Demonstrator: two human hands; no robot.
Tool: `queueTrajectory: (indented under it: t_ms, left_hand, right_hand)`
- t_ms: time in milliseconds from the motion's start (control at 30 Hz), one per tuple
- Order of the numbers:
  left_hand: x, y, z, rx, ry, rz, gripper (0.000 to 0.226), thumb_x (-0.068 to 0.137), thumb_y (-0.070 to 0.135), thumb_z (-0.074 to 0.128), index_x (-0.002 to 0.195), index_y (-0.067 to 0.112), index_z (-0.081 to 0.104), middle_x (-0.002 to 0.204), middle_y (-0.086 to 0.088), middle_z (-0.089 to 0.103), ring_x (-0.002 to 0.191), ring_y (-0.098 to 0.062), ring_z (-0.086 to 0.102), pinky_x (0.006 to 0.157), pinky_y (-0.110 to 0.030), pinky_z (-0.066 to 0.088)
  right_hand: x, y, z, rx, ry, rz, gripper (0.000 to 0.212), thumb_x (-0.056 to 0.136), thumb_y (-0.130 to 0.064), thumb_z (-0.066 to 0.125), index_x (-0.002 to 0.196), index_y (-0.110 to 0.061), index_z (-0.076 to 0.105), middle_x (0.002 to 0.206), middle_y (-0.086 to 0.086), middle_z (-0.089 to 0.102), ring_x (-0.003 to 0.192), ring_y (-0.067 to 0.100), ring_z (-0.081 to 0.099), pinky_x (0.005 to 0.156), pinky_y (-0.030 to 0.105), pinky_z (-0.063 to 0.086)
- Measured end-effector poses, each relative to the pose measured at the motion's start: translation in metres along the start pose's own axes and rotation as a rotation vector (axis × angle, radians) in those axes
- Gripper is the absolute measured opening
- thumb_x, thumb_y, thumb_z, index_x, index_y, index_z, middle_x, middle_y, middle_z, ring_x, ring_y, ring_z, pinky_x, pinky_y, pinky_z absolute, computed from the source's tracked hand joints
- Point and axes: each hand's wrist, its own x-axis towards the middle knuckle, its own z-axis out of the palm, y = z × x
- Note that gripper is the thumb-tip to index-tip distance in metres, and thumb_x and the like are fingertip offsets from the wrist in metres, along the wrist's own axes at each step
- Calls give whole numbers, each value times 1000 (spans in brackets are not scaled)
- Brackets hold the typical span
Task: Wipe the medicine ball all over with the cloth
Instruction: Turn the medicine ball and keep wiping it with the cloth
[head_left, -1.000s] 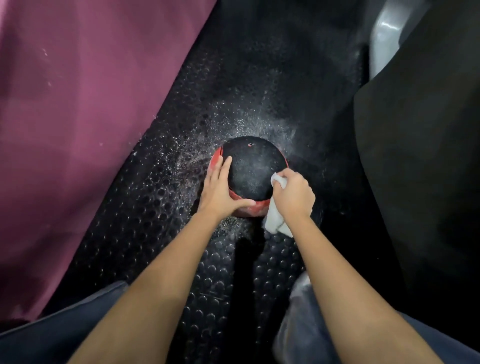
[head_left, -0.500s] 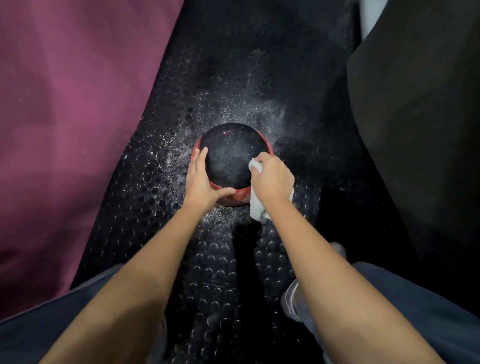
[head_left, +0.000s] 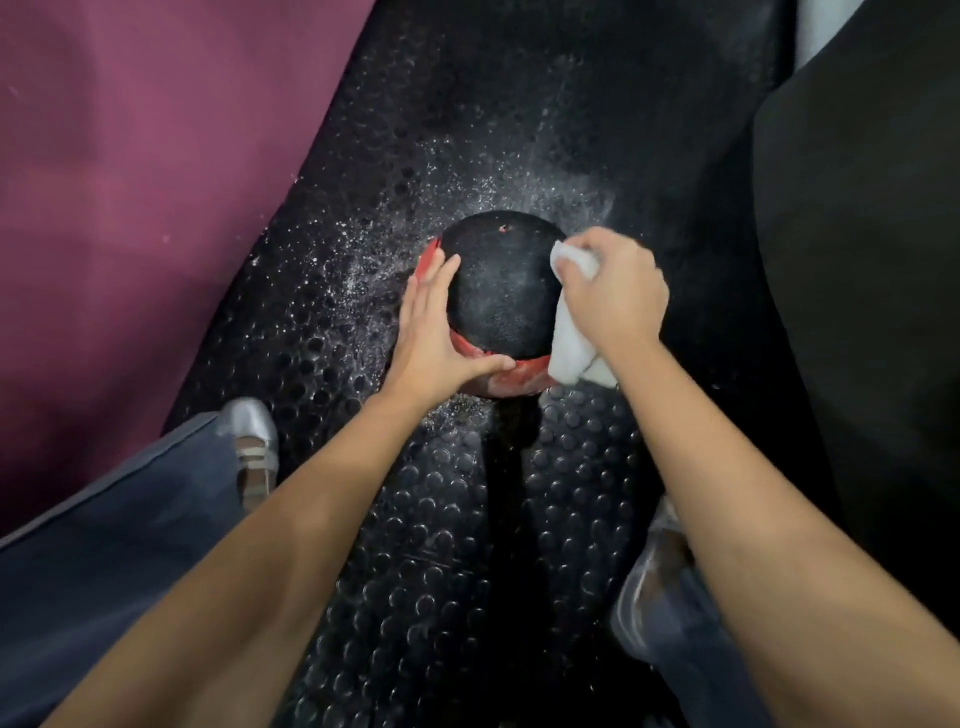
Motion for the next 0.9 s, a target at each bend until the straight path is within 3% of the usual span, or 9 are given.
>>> queueTrajectory:
  t_ms: [133, 233, 333, 400, 500, 633, 667, 800, 900]
  left_hand:
    - [4, 3, 1, 12, -46, 1, 120, 63, 37, 88, 155, 30, 10, 163, 2, -4, 149, -30, -7, 118, -52, 4]
    - [7, 4, 2, -32, -28, 12, 112, 69, 27, 86, 155, 28, 13, 163, 0, -2, 148, -31, -6, 118, -58, 9]
    - [11, 9, 8, 11, -25, 25, 113, 67, 38, 85, 154, 29, 14, 163, -1, 0, 148, -33, -6, 118, -56, 6]
    - [18, 16, 12, 37, -27, 28, 108, 71, 30, 82, 154, 31, 13, 163, -1, 0, 147, -35, -7, 118, -58, 6]
    - [25, 23, 15, 52, -33, 9, 106, 74, 17, 78, 154, 35, 11, 163, 2, -1, 147, -35, -10, 118, -60, 6]
    - [23, 30, 18, 89, -69, 16, 119, 64, 42, 86, 154, 35, 9, 163, 3, -3, 147, -34, -14, 119, -56, 0]
    - [23, 31, 18, 95, -68, 20, 118, 65, 42, 86, 154, 34, 9, 163, 3, -3, 147, -34, -14, 119, -56, 1]
    - [26, 35, 18, 89, -65, 15, 112, 69, 38, 83, 154, 34, 10, 163, 3, -3, 147, -34, -12, 119, -56, 2]
    - [24, 38, 22, 118, -45, 22, 117, 66, 43, 85, 154, 32, 10, 163, 0, -1, 147, -34, -13, 120, -51, -2]
  right_hand:
    - [-16, -14, 27, -266, 31, -164, 23, 91, -19, 50, 108, -22, 65, 105, 5, 59, 94, 26, 57, 65, 30, 32]
    - [-43, -15, 41, -424, 46, -420, 12, 81, -15, 64, 91, -18, 70, 84, 6, 59, 70, 26, 57, 52, 28, 30]
    - [-23, -9, 35, -326, 105, -292, 14, 84, -19, 61, 93, -21, 71, 86, 6, 60, 72, 27, 57, 55, 29, 30]
    - [-27, -8, 34, -302, 85, -229, 14, 83, -18, 61, 93, -19, 71, 85, 7, 60, 72, 28, 57, 55, 28, 29]
    - [-33, 1, 34, -404, 117, -403, 13, 78, -16, 64, 88, -19, 72, 80, 8, 59, 66, 30, 57, 52, 28, 31]
    - [4, 16, 13, -271, 109, -70, 23, 91, -24, 49, 106, -26, 67, 103, 8, 57, 95, 32, 57, 70, 36, 40]
    - [-1, 15, 14, -245, 112, -58, 23, 91, -23, 50, 105, -26, 67, 102, 8, 57, 94, 32, 57, 70, 37, 41]
    - [-32, 13, 27, -217, 94, -320, 18, 84, -18, 58, 95, -22, 71, 87, 8, 59, 76, 31, 58, 57, 31, 36]
    - [-5, 16, 17, -215, 127, -148, 21, 90, -22, 51, 101, -26, 69, 97, 6, 58, 87, 29, 57, 63, 32, 33]
